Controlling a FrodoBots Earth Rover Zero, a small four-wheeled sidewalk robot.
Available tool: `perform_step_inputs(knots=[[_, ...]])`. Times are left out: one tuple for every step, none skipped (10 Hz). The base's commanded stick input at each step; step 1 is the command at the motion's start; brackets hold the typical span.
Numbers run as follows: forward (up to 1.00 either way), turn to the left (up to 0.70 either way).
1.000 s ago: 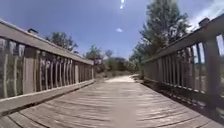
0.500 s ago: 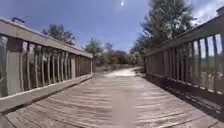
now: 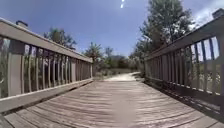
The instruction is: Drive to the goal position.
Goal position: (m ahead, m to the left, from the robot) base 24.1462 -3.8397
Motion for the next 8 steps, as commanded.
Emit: perform_step_inputs(knots=[[0.50, 0.00], [0.50, 0.00], [0.50, 0.00], [0.50, 0.00], [0.50, 0.00], [0.50, 0.00], [0.50, 0.00], [0.50, 0.00]])
